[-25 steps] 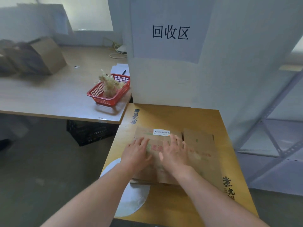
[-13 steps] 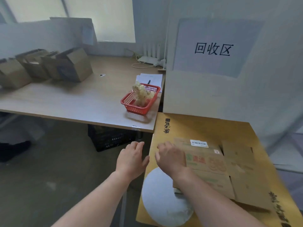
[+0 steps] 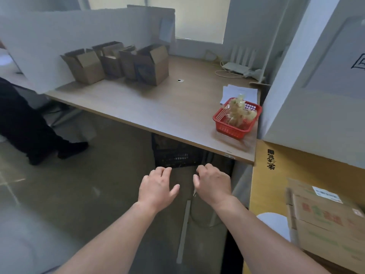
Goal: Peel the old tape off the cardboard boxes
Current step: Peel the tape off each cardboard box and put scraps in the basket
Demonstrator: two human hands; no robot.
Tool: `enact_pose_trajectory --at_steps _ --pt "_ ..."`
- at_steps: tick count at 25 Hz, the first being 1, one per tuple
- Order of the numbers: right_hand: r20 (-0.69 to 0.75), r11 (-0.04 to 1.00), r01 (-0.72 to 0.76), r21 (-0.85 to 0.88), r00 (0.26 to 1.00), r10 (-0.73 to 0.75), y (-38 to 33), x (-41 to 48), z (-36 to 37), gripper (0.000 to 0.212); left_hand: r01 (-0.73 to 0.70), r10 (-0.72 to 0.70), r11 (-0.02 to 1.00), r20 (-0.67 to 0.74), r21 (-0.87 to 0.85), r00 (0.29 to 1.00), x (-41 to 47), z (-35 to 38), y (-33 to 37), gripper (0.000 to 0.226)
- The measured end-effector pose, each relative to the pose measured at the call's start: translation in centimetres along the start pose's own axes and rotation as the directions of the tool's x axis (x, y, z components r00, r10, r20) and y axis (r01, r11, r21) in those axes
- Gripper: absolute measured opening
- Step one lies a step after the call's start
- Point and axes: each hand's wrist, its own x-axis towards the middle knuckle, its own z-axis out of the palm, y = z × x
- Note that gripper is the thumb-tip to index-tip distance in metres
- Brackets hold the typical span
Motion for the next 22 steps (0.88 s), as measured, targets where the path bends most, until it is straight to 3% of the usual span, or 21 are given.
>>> enact_pose_trajectory --at_steps 10,16,22 --pt "0.042 0.978 0.207 0.013 0.977 -0.207 -8.6 10.5 4.6 0.029 0.214 -0.213 0.975 -0.019 0.058 0.977 5.1 -0.7 -11.1 0.061" --pt "0.050 0.962 0.267 0.056 0.962 -0.269 -11.2 23.2 7.3 0.029 0.251 -0.253 0.957 -0.010 0.147 0.968 16.0 -1.0 -16.9 0.051" --pt "-0.021 0.958 0.273 0.083 0.962 -0.272 -12.4 37.0 8.0 0.019 0.245 -0.241 0.965 -0.050 0.093 0.969 30.2 -3.2 -20.4 0.047"
